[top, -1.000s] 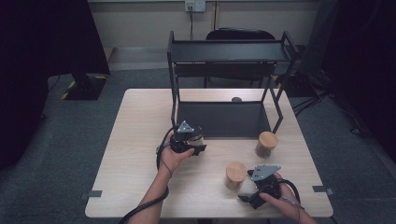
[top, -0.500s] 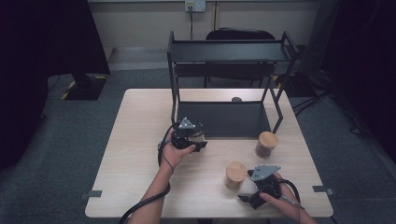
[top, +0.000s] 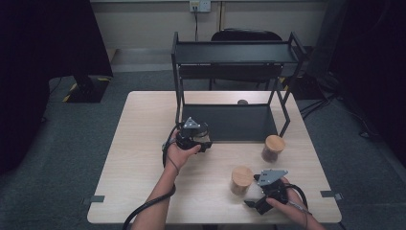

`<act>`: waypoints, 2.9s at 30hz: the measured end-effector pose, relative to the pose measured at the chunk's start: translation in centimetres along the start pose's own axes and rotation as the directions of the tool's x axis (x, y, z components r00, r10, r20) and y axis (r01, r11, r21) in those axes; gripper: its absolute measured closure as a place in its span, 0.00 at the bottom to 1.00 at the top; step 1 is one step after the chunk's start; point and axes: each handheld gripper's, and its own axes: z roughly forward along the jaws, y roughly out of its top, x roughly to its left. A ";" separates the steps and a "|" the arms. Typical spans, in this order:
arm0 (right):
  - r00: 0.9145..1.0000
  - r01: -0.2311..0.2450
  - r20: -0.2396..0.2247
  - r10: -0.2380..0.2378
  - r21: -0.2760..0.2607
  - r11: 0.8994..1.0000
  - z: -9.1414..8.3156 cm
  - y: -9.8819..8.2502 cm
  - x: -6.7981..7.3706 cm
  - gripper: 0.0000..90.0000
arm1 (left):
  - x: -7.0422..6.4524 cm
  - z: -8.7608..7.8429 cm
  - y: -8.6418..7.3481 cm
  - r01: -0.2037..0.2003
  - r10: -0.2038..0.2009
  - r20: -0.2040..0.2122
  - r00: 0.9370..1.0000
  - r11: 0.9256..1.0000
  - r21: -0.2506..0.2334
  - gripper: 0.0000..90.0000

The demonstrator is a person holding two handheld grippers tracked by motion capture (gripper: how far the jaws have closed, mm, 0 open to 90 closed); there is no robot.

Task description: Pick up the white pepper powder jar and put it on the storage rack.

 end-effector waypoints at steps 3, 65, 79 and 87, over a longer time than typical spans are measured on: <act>1.000 0.000 0.000 0.000 0.000 1.000 0.0 0.0 0.0 0.00 | 0.1 0.1 0.2 0.003 -0.003 -0.001 1.000 1.000 0.000 0.34; 1.000 0.000 0.000 0.000 0.000 1.000 0.0 0.0 0.0 0.00 | 2.3 2.5 3.2 0.026 -0.024 -0.066 0.998 0.999 0.028 0.35; 1.000 0.001 0.000 -0.001 0.000 1.000 0.0 0.0 0.0 0.00 | 2.7 3.3 3.6 0.032 -0.029 -0.087 0.996 0.999 0.031 0.35; 1.000 0.000 0.000 0.000 0.000 1.000 0.0 0.0 0.0 0.00 | 3.0 3.9 3.7 0.035 -0.030 -0.112 0.993 0.998 0.043 0.35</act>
